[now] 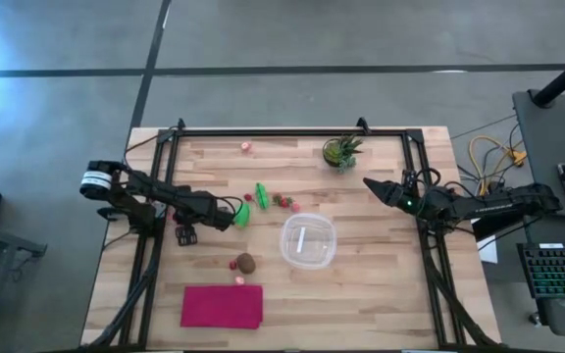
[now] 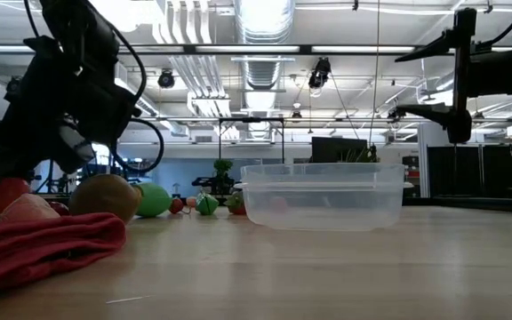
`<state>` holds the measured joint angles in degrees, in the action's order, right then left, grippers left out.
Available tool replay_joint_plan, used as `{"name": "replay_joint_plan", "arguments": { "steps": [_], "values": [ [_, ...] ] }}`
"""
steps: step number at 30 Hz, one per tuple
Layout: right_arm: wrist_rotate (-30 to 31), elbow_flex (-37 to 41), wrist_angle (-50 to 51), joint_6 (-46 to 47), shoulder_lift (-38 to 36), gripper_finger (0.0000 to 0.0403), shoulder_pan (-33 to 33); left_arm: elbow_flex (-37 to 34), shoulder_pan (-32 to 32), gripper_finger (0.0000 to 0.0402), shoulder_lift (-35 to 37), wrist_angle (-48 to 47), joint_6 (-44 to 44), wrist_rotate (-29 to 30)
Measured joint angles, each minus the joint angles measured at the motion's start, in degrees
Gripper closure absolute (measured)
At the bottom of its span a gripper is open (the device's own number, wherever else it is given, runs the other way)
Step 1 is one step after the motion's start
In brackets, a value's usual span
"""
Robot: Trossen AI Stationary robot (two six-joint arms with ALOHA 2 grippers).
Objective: Pick and placing Produce into tupperware
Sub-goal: Put the tomato into the transparent container
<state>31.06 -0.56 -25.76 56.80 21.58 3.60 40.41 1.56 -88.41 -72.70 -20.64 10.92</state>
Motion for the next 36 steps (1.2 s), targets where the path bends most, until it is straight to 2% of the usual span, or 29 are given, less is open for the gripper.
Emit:
{"name": "replay_joint_plan", "arguments": {
  "steps": [14, 25, 29, 36],
  "values": [
    [0.03, 0.0, 0.39, 0.0, 0.0, 0.0051, 0.0, -0.36, -0.02, 0.0094, -0.45, 6.81, 0.49, 0.76],
    [0.04, 0.0, 0.41, 0.2, 0.0, 0.0051, 0.0, 0.9, -0.07, 0.0154, -0.45, 7.95, 1.51, 2.64],
    [0.03, 0.0, 0.41, 0.55, 0.0, 0.0051, 0.0, 3.36, -0.1, 0.0159, -0.45, 9.0, 2.35, 6.88],
    [-0.03, 0.0, 0.26, 1.31, 0.0, 0.0051, 0.0, 5.16, -0.77, 0.0159, -0.45, 15.92, 5.97, 5.87]
  ]
}}
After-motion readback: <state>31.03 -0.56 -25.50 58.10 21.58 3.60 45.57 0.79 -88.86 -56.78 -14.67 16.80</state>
